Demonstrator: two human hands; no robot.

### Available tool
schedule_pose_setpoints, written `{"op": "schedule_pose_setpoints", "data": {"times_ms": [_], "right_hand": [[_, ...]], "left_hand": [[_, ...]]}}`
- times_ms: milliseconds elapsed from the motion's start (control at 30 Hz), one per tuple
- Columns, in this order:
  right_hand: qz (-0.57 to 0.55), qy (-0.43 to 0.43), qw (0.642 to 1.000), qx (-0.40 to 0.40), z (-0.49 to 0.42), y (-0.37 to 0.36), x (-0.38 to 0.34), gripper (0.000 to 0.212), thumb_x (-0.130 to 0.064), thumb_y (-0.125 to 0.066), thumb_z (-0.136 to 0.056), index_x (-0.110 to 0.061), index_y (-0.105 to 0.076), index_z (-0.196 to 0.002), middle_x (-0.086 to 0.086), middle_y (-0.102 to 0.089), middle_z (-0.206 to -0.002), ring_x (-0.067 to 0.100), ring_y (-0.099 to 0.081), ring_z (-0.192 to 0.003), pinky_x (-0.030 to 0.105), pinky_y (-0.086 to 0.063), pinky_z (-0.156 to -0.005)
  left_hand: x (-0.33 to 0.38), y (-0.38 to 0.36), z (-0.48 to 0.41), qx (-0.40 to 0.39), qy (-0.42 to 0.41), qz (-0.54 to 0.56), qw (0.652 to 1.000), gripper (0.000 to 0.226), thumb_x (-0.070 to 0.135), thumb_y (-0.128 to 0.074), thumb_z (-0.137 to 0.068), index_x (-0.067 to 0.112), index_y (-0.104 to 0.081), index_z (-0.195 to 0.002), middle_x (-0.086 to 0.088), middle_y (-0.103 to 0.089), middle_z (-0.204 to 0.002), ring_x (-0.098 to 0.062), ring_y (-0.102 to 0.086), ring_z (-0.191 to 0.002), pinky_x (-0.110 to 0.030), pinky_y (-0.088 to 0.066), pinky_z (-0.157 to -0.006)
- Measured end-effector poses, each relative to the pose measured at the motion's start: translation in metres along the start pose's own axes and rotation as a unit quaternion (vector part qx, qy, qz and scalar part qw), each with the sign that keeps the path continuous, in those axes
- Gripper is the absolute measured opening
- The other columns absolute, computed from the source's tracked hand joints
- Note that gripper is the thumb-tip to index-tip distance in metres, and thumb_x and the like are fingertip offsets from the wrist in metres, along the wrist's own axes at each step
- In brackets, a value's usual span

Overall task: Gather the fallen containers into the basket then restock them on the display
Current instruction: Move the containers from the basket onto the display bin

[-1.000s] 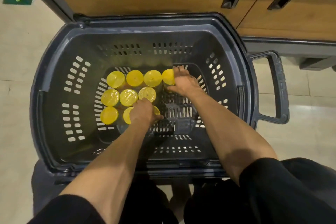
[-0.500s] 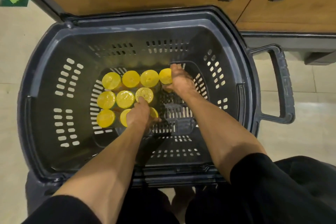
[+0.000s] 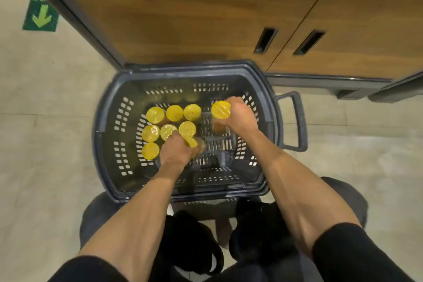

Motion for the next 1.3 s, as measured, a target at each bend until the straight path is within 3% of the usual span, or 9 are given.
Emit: {"op": "schedule_pose_setpoints", "data": {"times_ms": [67, 167, 300, 467, 567, 667, 800, 933, 1300], "right_hand": [[0.0, 0.0, 1.0, -0.011, 0.03, 0.04, -0.02, 0.078, -0.05, -0.08, -0.073, -0.01, -0.05, -0.133, 0.012, -0.052, -0.13, 0.031, -0.055, -0.118, 0.041, -0.047, -0.093], [-0.016, 0.01, 1.0, -0.018, 0.071, 0.093, -0.048, 0.063, -0.056, -0.079, -0.07, -0.015, -0.061, -0.114, 0.008, -0.057, -0.113, 0.029, -0.057, -0.107, 0.039, -0.048, -0.085], [-0.048, 0.007, 0.999, -0.001, 0.127, 0.168, -0.092, 0.065, -0.06, -0.078, -0.068, -0.019, -0.06, -0.115, 0.005, -0.054, -0.11, 0.022, -0.057, -0.101, 0.033, -0.046, -0.075], [-0.145, 0.027, 0.988, 0.041, 0.191, 0.258, -0.135, 0.06, -0.049, -0.086, -0.066, -0.021, -0.061, -0.112, -0.004, -0.049, -0.102, 0.014, -0.05, -0.101, 0.023, -0.037, -0.077], [-0.161, 0.057, 0.984, 0.049, 0.224, 0.309, -0.156, 0.062, -0.044, -0.089, -0.063, -0.022, -0.059, -0.113, -0.003, -0.049, -0.107, 0.004, -0.042, -0.098, 0.01, -0.034, -0.072], [-0.178, 0.084, 0.979, 0.045, 0.249, 0.347, -0.173, 0.065, -0.04, -0.089, -0.064, -0.024, -0.057, -0.119, -0.003, -0.051, -0.116, 0.002, -0.043, -0.102, 0.008, -0.037, -0.08], [-0.193, 0.145, 0.969, 0.046, 0.271, 0.389, -0.2, 0.058, -0.043, -0.086, -0.066, -0.033, -0.055, -0.114, -0.01, -0.056, -0.11, 0.012, -0.053, -0.104, 0.03, -0.047, -0.086], [-0.174, 0.227, 0.957, 0.039, 0.294, 0.416, -0.231, 0.06, -0.046, -0.085, -0.067, -0.038, -0.051, -0.116, -0.011, -0.053, -0.111, 0.01, -0.049, -0.107, 0.011, -0.036, -0.08], [-0.171, 0.323, 0.929, 0.054, 0.333, 0.417, -0.329, 0.074, -0.055, -0.077, -0.067, -0.03, -0.051, -0.131, -0.022, -0.05, -0.113, 0.002, -0.045, -0.109, 0.003, -0.033, -0.084]], "left_hand": [[0.008, 0.038, 0.031, 0.006, -0.017, 0.036, 0.999, 0.064, 0.051, -0.079, -0.073, 0.006, -0.053, -0.111, -0.014, -0.066, -0.106, -0.034, -0.064, -0.098, -0.034, -0.043, -0.068], [0.015, 0.094, 0.077, 0.012, -0.029, 0.086, 0.996, 0.064, 0.053, -0.078, -0.069, 0.009, -0.054, -0.108, -0.012, -0.065, -0.104, -0.033, -0.064, -0.097, -0.037, -0.049, -0.072], [0.021, 0.164, 0.137, 0.037, -0.033, 0.162, 0.986, 0.067, 0.081, -0.072, -0.054, 0.025, -0.06, -0.089, 0.002, -0.065, -0.087, -0.018, -0.064, -0.078, -0.038, -0.055, -0.065], [0.062, 0.29, 0.261, 0.083, -0.068, 0.239, 0.965, 0.042, 0.038, -0.089, -0.063, 0.03, -0.053, -0.082, 0.015, -0.053, -0.077, -0.011, -0.054, -0.074, -0.031, -0.044, -0.066], [0.072, 0.339, 0.311, 0.104, -0.068, 0.253, 0.959, 0.046, 0.057, -0.081, -0.053, 0.034, -0.052, -0.081, 0.016, -0.048, -0.079, -0.007, -0.049, -0.072, -0.029, -0.04, -0.063], [0.069, 0.365, 0.34, 0.127, -0.044, 0.249, 0.959, 0.076, 0.074, -0.068, -0.047, 0.033, -0.059, -0.11, 0.01, -0.058, -0.105, -0.012, -0.057, -0.094, -0.03, -0.045, -0.076], [0.076, 0.39, 0.378, 0.194, -0.031, 0.268, 0.943, 0.088, 0.075, -0.062, -0.047, 0.032, -0.056, -0.123, 0.011, -0.056, -0.118, -0.012, -0.055, -0.103, -0.03, -0.046, -0.081], [0.076, 0.407, 0.411, 0.263, -0.036, 0.296, 0.918, 0.083, 0.075, -0.062, -0.052, 0.033, -0.054, -0.123, 0.015, -0.052, -0.116, -0.008, -0.053, -0.101, -0.035, -0.052, -0.083], [0.003, 0.471, 0.454, 0.378, -0.05, 0.324, 0.866, 0.077, 0.058, -0.068, -0.061, 0.034, -0.052, -0.132, 0.016, -0.052, -0.124, -0.011, -0.051, -0.113, -0.037, -0.05, -0.091]]}}
Point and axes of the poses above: each hand's wrist, its own z-axis away from the middle knuckle, its own y-axis out of the back of the hand, x = y × z, the point moved 3 cm from there along -z, towards the middle knuckle
